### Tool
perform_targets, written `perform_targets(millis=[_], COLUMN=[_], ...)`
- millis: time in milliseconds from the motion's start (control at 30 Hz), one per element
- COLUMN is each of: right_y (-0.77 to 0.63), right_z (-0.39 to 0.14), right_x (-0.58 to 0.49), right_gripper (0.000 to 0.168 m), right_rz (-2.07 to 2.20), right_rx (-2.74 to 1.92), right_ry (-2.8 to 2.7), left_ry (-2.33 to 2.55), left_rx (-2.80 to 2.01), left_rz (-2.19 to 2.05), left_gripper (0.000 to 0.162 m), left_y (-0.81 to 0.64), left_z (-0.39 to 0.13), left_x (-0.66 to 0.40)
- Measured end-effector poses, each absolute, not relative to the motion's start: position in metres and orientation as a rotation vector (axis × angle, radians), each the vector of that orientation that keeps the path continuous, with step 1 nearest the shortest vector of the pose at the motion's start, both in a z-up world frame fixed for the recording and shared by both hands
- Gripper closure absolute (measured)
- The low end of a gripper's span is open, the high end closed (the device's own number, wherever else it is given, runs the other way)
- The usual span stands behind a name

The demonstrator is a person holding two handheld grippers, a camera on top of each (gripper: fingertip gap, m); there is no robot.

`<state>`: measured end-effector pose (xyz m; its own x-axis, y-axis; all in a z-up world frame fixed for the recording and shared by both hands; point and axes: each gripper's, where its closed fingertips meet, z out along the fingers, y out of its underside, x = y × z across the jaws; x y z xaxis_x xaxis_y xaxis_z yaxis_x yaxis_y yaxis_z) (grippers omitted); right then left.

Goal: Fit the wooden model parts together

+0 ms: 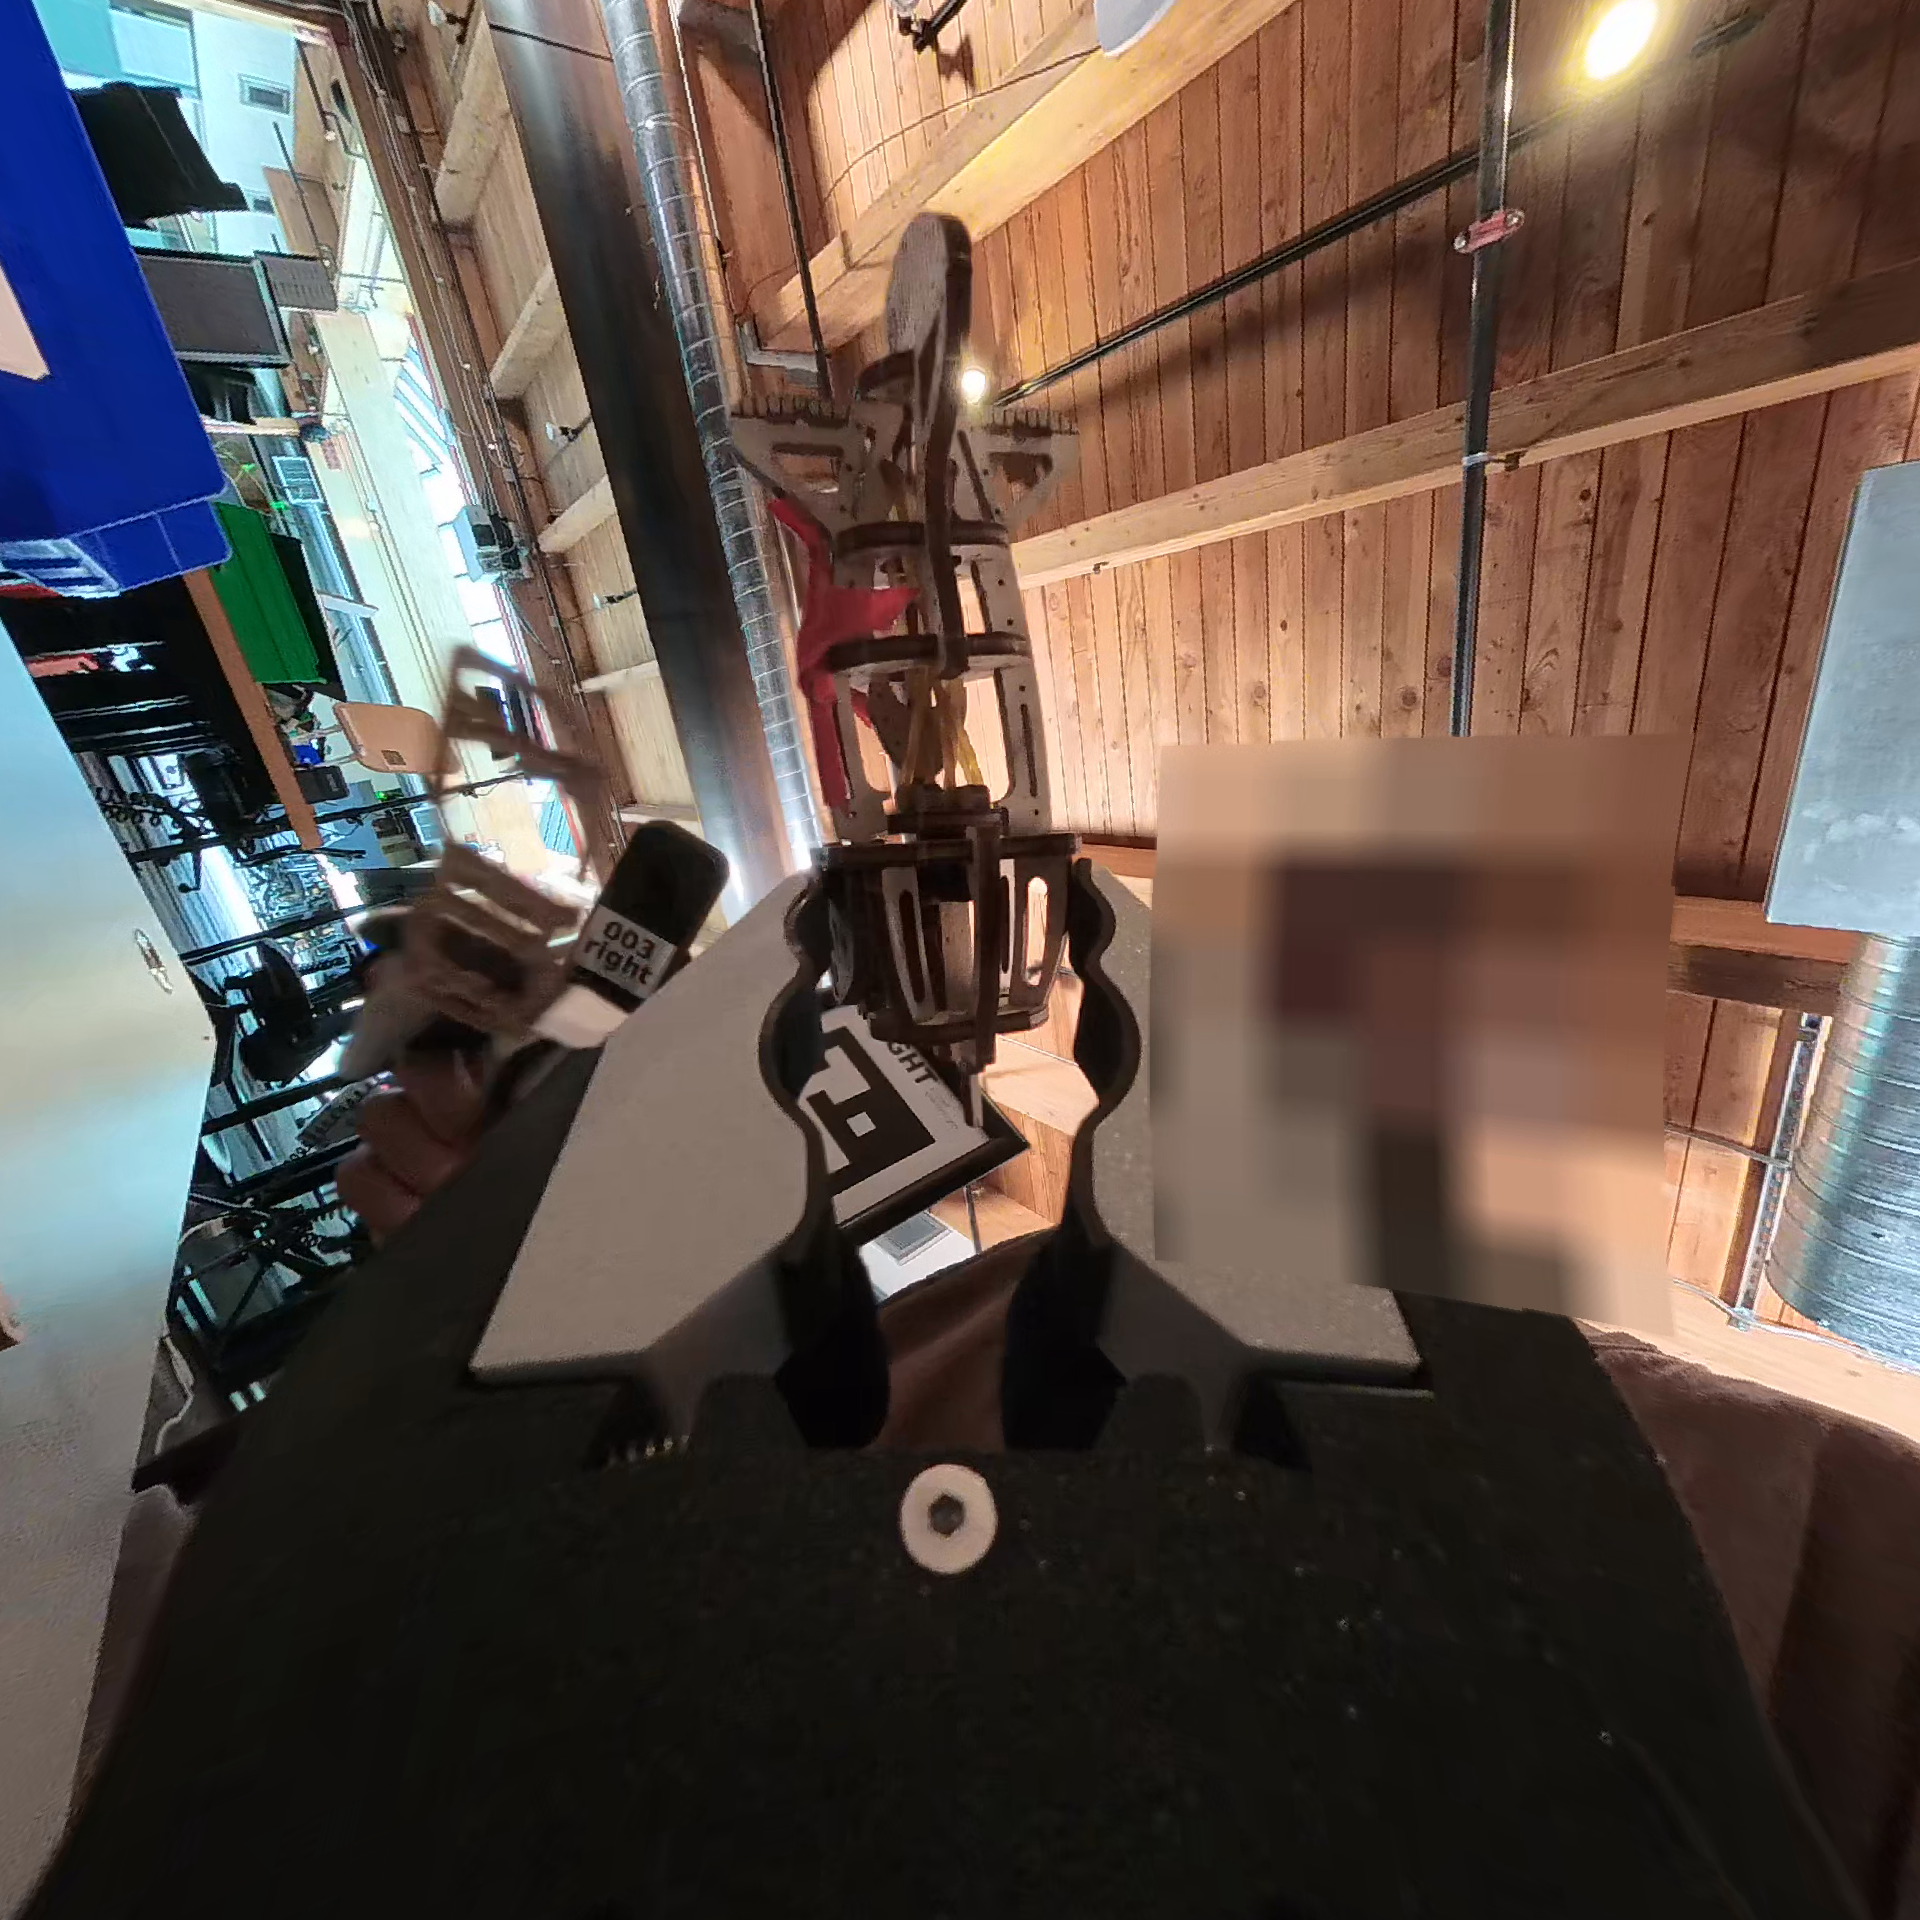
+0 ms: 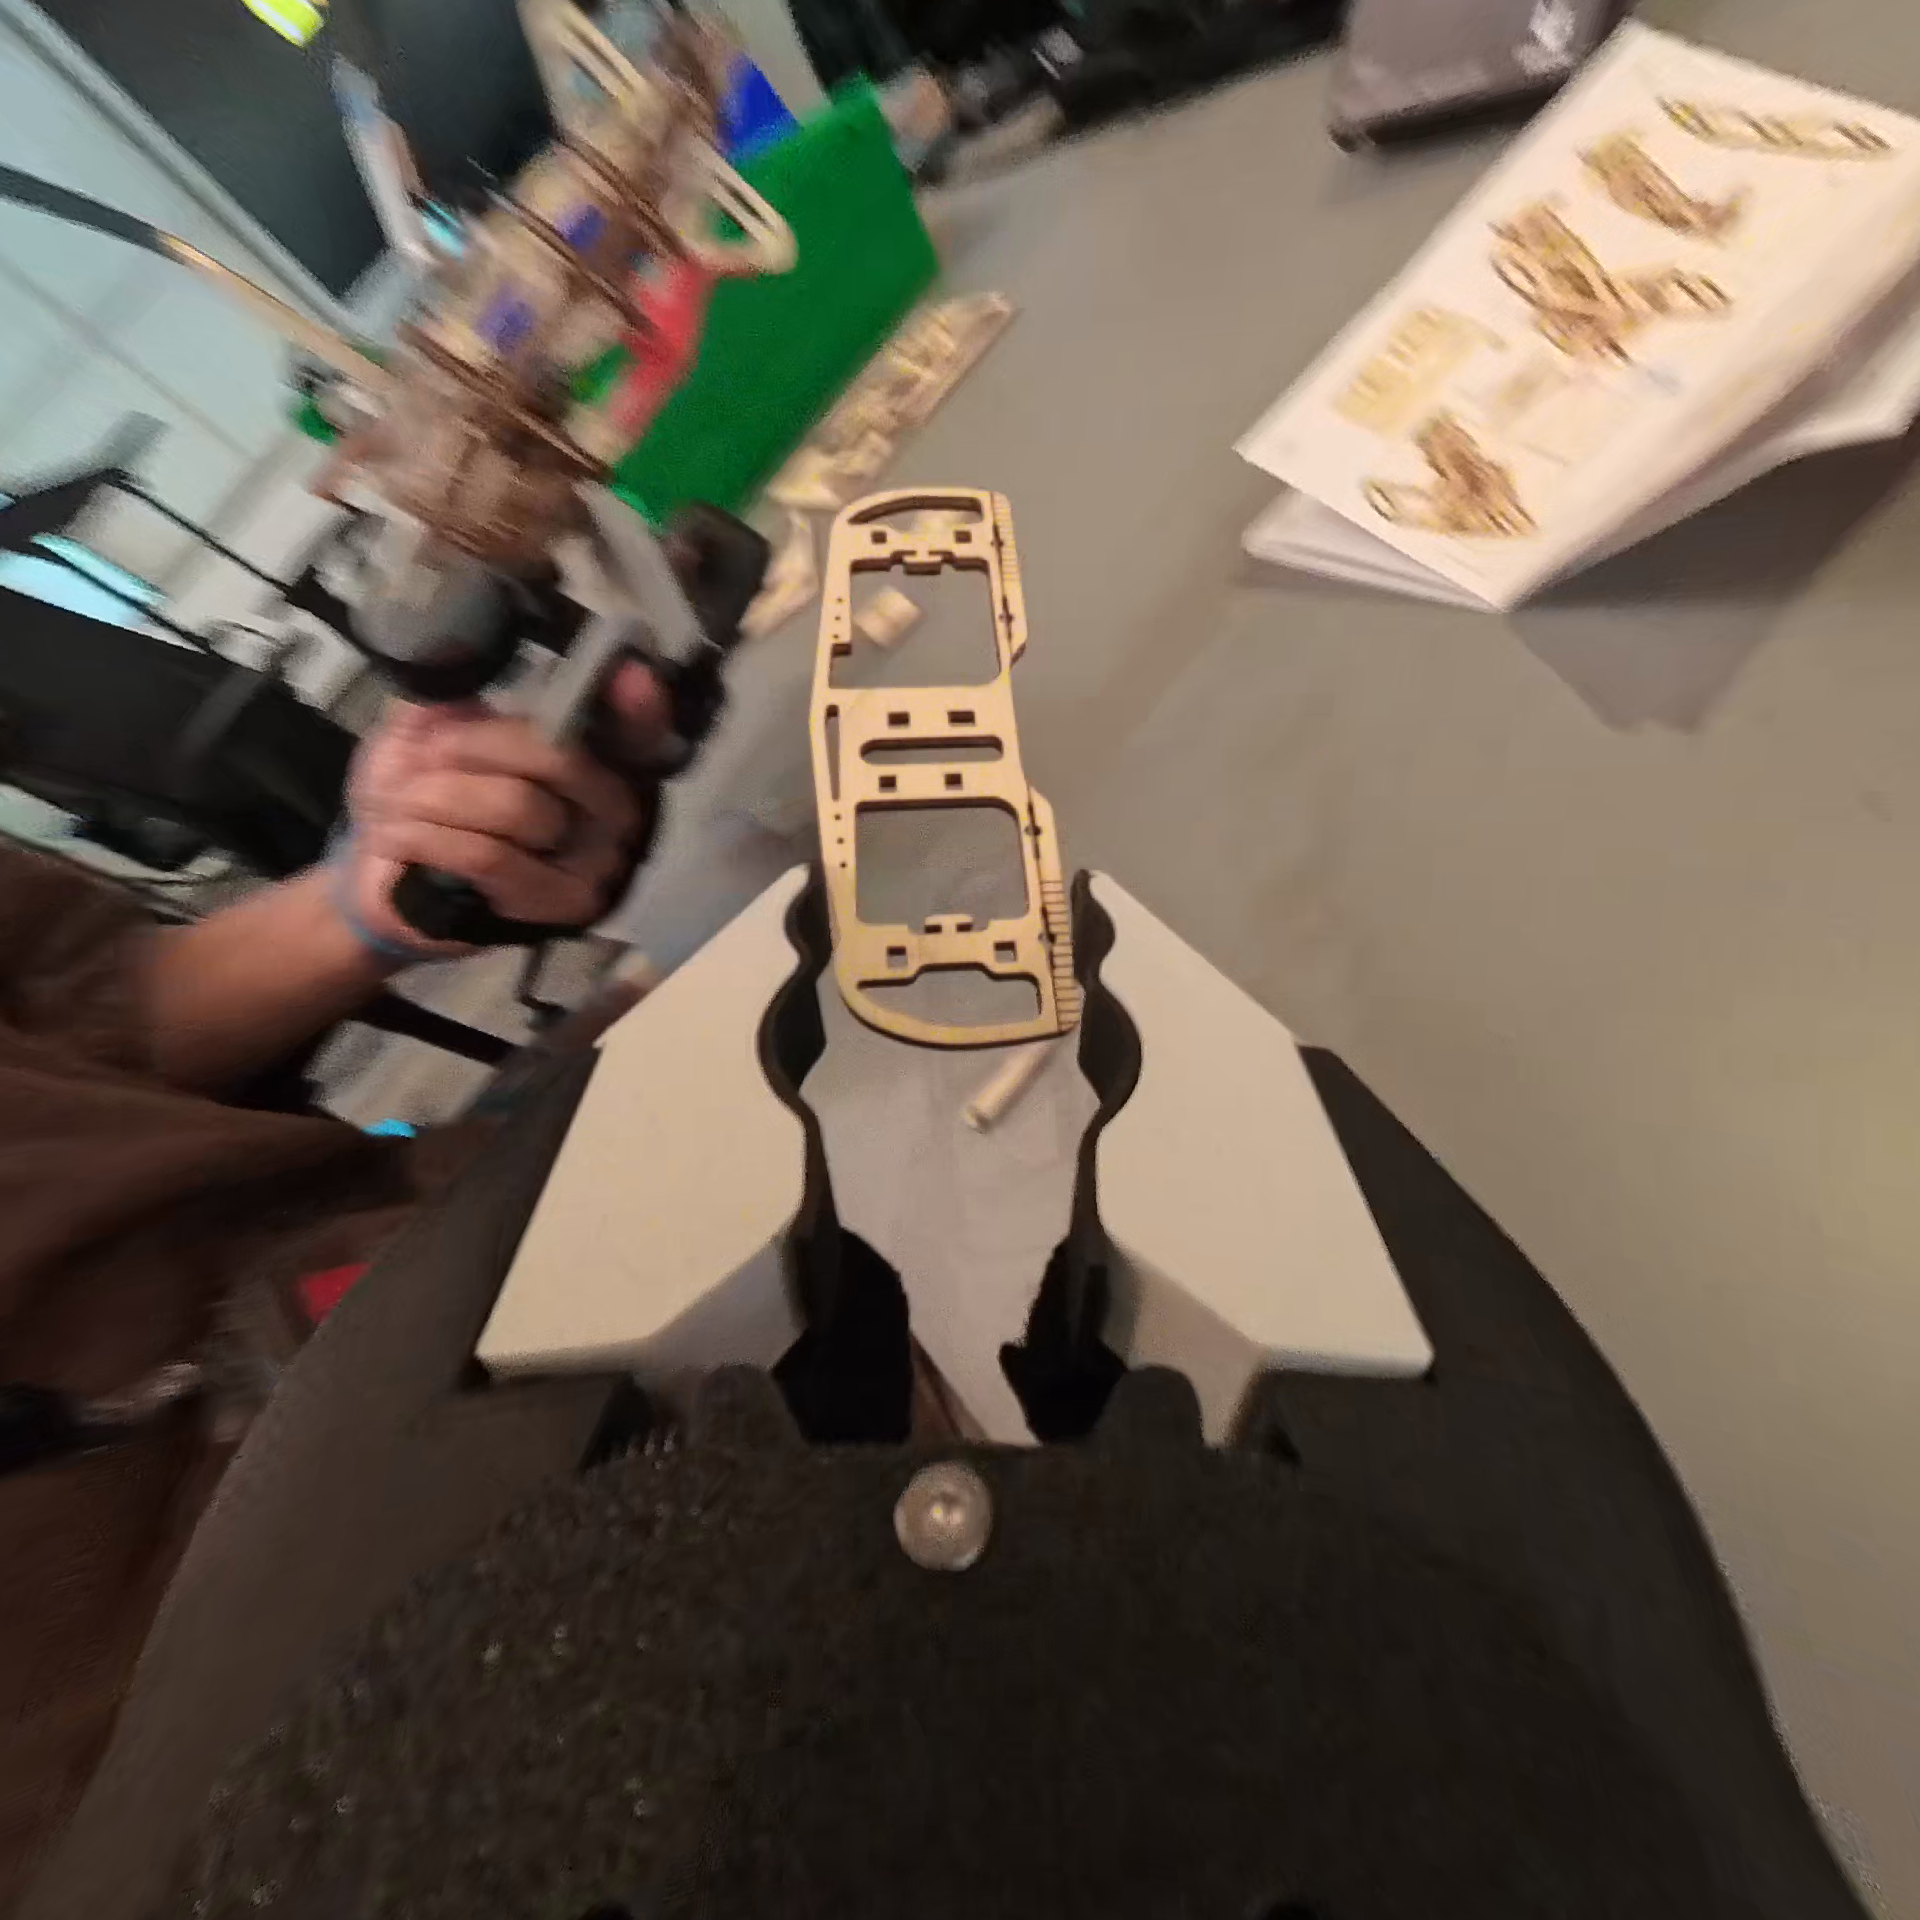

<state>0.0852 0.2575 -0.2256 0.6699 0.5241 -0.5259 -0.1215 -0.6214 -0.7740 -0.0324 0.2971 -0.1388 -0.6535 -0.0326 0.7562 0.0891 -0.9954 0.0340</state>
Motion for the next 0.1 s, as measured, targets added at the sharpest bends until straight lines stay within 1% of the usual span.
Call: perform_targets(millis=[33, 100], right_y=[0.2588, 0.2585], right_z=[-0.2374, -0.2446], right_x=[0.0903, 0.0920], right_gripper=[0.123, 0.123], right_rz=[0.908, 0.866], right_rx=[-2.099, -2.136], right_ry=[-0.311, -0.325], left_ry=[-0.097, -0.086], left_rx=[-1.285, -1.278], left_rz=[-2.791, -2.788], left_gripper=[0.119, 0.119], left_y=[0.2964, 0.2961], left_z=[-0.1394, -0.1388], left_x=[-0.0320, -0.0333])
